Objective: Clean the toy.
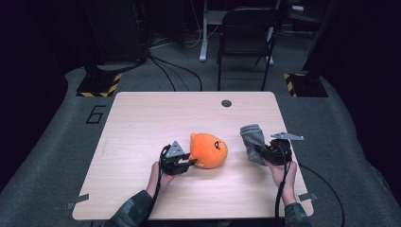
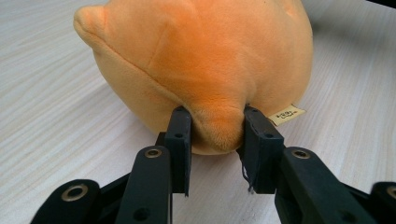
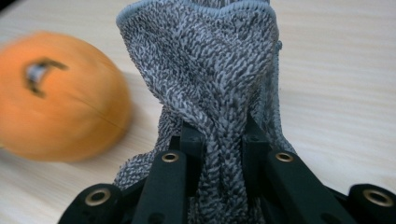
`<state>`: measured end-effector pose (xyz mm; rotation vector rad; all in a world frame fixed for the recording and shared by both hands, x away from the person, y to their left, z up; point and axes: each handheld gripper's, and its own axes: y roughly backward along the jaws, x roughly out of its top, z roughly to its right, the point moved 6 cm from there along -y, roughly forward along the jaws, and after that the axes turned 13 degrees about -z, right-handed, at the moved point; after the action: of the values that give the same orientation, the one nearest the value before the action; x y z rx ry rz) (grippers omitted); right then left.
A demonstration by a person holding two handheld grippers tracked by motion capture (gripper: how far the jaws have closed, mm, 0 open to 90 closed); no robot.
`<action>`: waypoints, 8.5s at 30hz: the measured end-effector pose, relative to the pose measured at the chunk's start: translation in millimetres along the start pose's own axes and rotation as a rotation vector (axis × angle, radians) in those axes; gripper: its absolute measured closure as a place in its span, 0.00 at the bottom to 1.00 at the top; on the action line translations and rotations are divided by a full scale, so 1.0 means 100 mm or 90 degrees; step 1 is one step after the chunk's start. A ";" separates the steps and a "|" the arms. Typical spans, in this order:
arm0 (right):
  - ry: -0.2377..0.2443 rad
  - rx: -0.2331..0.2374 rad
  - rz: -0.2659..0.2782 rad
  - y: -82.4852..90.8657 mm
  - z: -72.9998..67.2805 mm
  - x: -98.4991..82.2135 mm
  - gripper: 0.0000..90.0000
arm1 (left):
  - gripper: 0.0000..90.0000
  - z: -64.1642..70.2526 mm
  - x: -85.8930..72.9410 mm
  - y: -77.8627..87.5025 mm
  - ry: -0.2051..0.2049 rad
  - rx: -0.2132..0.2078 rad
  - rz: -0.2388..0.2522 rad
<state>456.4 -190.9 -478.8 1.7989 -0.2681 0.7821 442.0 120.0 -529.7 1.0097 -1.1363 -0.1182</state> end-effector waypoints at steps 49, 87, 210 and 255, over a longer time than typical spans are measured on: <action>0.176 0.009 -0.040 -0.43 -1.28 0.37 0.83 | 0.82 0.12 0.06 -0.02 -0.042 0.015 0.039; 0.046 -0.088 -0.189 -0.83 -0.32 -0.02 0.83 | 0.82 0.10 0.05 -0.03 -0.036 0.010 0.044; 0.157 -0.051 -0.095 -0.60 -0.93 0.28 0.86 | 0.25 0.03 -0.03 -0.04 -0.138 0.059 0.035; 0.081 -0.058 -0.036 -0.12 -0.48 0.28 0.86 | 0.81 -0.01 -0.06 -0.34 -0.206 0.122 0.006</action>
<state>466.2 -137.1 -461.9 1.6563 -0.1657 0.8274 453.9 104.1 -558.5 1.1833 -1.4689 -0.1713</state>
